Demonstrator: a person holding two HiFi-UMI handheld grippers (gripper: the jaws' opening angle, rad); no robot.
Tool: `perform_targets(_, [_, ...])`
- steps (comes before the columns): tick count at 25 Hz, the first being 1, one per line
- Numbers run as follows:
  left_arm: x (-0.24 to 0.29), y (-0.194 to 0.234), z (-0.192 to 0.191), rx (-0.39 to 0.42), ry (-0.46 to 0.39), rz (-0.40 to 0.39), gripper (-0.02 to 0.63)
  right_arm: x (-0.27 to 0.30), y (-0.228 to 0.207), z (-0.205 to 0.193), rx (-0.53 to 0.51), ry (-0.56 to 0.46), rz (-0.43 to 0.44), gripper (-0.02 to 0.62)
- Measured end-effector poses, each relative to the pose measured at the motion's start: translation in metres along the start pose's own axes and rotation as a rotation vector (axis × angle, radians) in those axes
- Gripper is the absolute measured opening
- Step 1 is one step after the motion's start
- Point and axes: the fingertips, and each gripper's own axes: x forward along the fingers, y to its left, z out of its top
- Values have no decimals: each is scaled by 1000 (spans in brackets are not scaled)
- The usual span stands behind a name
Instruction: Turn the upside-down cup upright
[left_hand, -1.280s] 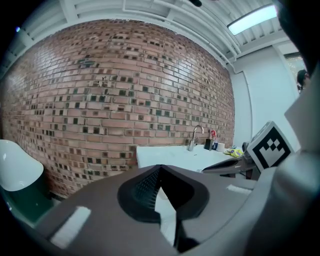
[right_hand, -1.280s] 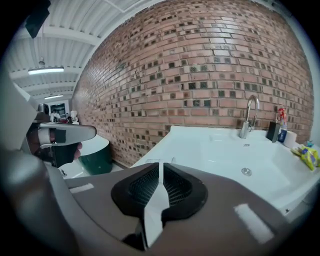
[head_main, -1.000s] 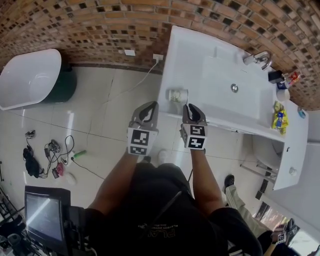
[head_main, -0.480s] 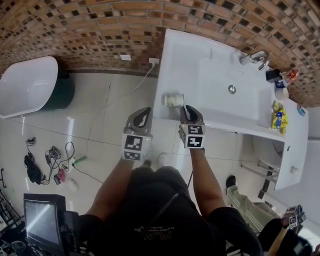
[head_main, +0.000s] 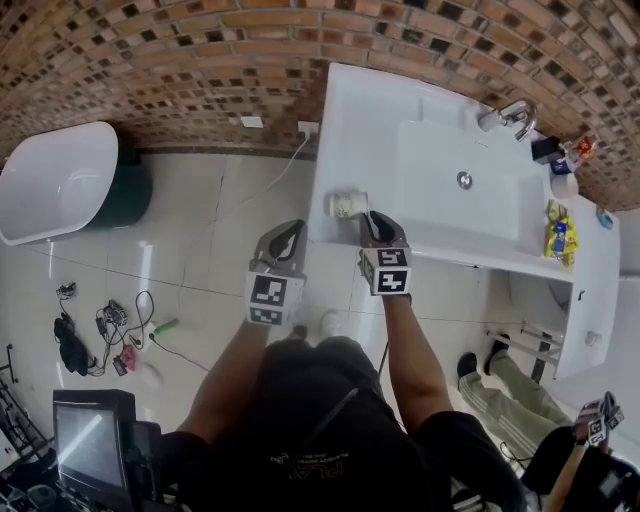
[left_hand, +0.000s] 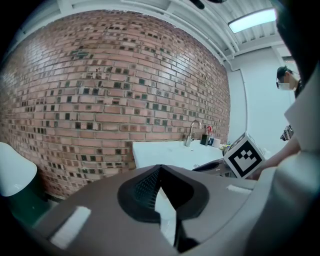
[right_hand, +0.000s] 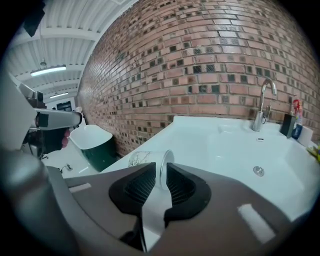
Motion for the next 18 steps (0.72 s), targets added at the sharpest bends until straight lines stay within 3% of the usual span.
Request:
perform_targets(11, [0,-6,8,25,-28,-12,-2,-3,2,5,-31,-15,38,26])
perform_targets(15, [1,-8,6,14,-24,-15,-2,-14,6,9,-80,5,44,26])
perform_targets(18, [1,-12,6,12,-24,-19,-2,-22,6,24,-140,-40,38,26])
